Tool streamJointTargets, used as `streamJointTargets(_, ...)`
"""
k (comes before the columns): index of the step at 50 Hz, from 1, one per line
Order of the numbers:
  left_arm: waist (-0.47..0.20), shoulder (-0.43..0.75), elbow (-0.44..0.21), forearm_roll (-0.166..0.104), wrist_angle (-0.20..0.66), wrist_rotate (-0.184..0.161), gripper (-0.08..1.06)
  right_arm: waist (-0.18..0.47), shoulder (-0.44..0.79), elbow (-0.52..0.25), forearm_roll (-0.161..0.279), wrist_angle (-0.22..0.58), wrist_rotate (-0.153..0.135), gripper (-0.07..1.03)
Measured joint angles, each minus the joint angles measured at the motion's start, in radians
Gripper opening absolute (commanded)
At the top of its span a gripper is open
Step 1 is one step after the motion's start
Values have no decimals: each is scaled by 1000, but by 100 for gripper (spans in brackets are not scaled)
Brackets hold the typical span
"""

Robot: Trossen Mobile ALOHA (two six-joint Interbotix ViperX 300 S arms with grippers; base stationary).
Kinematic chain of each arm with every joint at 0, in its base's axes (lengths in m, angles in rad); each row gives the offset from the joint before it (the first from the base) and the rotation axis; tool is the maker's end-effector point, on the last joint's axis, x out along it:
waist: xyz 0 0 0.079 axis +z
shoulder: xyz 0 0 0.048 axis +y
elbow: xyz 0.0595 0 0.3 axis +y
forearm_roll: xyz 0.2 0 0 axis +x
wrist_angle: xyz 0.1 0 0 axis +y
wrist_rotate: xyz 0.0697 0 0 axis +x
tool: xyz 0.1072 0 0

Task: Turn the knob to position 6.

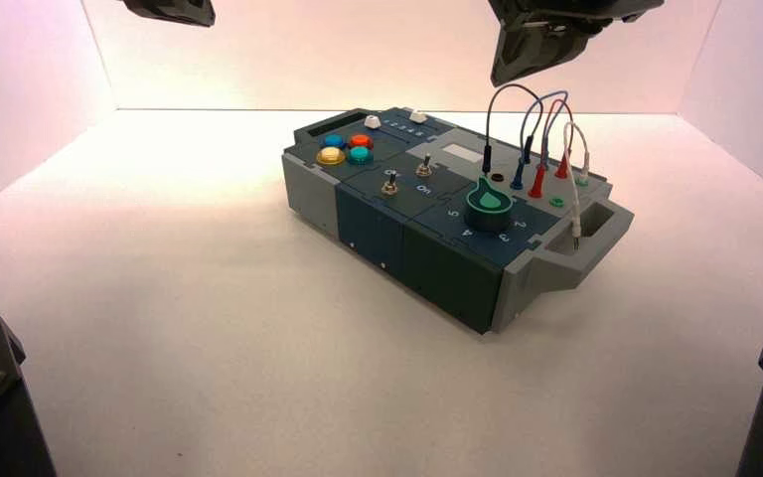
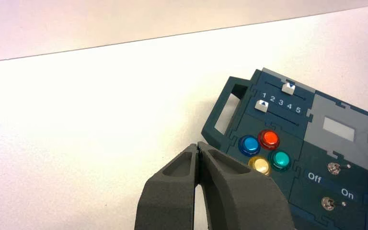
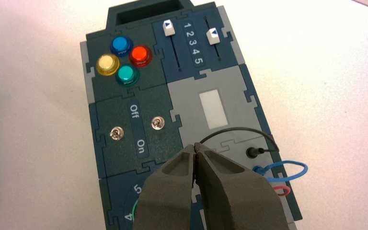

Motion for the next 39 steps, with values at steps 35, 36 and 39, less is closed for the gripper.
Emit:
streamJointTargets(35,-2,-11,0,0,-29,0,-3,0,55,-26,2,14,2,-2)
streamJointTargets(36,-2,-11,-2,0,-31,0,-3,2,57,-26,2,14,0,-2)
streamJointTargets(39,-2,-11,0,0,-31,0,-3,0,61,-26,3,14,2,-2)
